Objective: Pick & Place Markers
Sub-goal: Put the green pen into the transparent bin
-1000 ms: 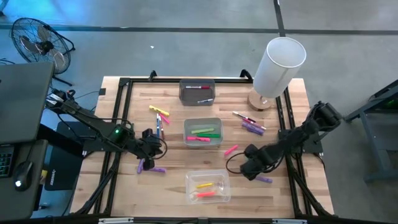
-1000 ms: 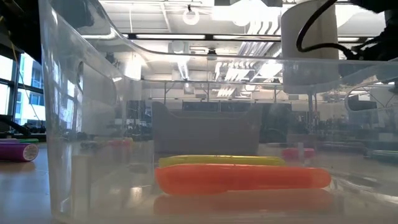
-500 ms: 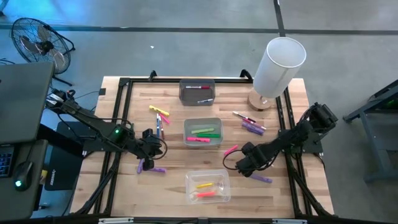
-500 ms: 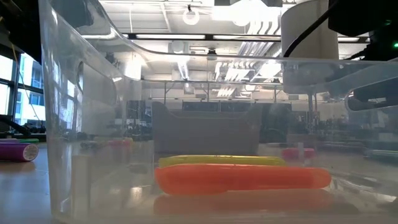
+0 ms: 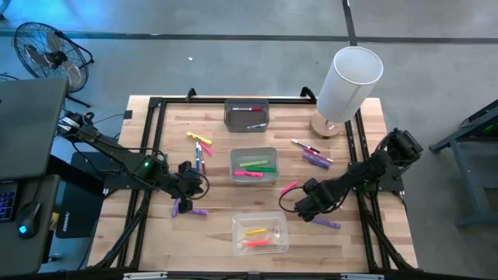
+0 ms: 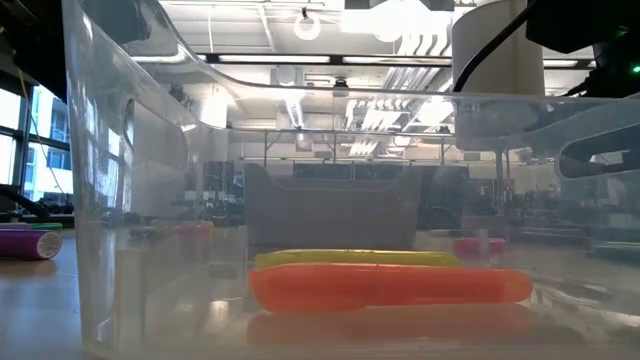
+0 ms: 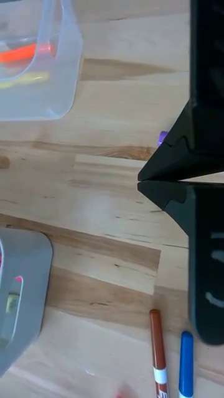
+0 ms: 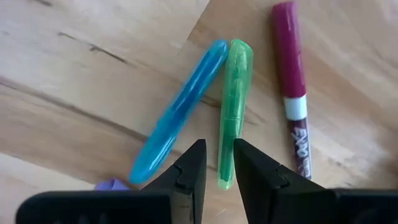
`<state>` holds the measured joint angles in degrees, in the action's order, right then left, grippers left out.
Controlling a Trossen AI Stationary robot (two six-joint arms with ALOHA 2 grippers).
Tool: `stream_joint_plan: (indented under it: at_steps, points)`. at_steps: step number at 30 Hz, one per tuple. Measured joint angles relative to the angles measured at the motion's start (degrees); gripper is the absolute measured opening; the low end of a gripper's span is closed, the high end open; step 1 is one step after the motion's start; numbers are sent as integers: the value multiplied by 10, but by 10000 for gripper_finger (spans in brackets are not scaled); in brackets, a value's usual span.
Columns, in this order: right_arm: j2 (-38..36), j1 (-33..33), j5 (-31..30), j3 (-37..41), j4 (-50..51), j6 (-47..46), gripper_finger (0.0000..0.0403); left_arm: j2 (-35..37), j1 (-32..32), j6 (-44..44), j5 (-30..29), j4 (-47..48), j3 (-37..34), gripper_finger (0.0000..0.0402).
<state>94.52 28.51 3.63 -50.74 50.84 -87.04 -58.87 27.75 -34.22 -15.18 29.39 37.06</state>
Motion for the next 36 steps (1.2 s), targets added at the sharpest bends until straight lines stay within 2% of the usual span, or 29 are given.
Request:
stream_joint_plan:
  at_steps: [12,17,31,36]
  points:
    - [0,2,6,0,-10,-15,72,0,0,10,24,-17,0,0]
    - [0,6,-10,0,-11,-15,72,0,0,17,24,-29,0,0]
    - [2,5,-2,1,-6,2,71,0,0,20,24,-40,0,0]
    - [4,5,-26,1,-6,19,69,0,0,25,22,-41,0,0]
